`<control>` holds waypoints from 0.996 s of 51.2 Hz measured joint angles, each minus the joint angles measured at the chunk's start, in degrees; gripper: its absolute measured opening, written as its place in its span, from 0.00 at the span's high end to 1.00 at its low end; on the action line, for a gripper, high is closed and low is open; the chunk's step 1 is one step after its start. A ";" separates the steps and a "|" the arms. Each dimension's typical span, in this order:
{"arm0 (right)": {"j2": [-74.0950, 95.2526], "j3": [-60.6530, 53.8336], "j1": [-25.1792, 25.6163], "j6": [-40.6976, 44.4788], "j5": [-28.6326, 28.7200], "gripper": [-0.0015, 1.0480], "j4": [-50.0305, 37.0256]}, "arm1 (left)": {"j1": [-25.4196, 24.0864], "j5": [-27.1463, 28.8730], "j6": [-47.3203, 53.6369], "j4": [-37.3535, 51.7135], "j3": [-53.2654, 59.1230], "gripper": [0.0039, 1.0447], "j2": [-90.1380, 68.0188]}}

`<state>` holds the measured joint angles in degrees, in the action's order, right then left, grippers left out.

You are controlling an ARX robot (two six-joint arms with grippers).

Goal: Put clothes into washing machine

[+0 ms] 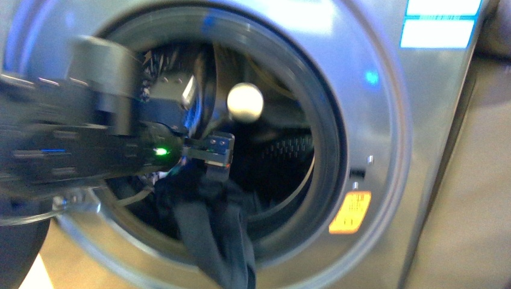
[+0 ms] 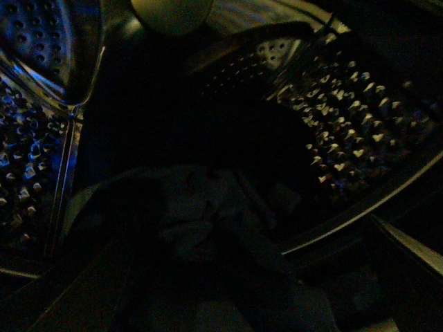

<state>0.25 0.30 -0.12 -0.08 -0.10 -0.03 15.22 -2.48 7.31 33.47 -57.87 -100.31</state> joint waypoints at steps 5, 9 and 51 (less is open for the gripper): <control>0.00 0.00 0.00 0.00 0.00 0.98 0.00 | 0.17 -1.84 -0.04 -0.33 3.63 0.06 5.27; 0.00 0.00 0.00 0.00 0.00 0.98 0.00 | 0.15 -3.74 -0.28 -1.51 7.10 0.06 11.41; 0.00 0.00 0.00 0.00 0.15 0.98 0.00 | -1.01 16.13 -6.36 -26.08 33.31 0.50 69.68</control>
<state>0.25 0.30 -0.12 -0.08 0.05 -0.03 14.22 13.65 0.95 7.40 -24.56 -30.63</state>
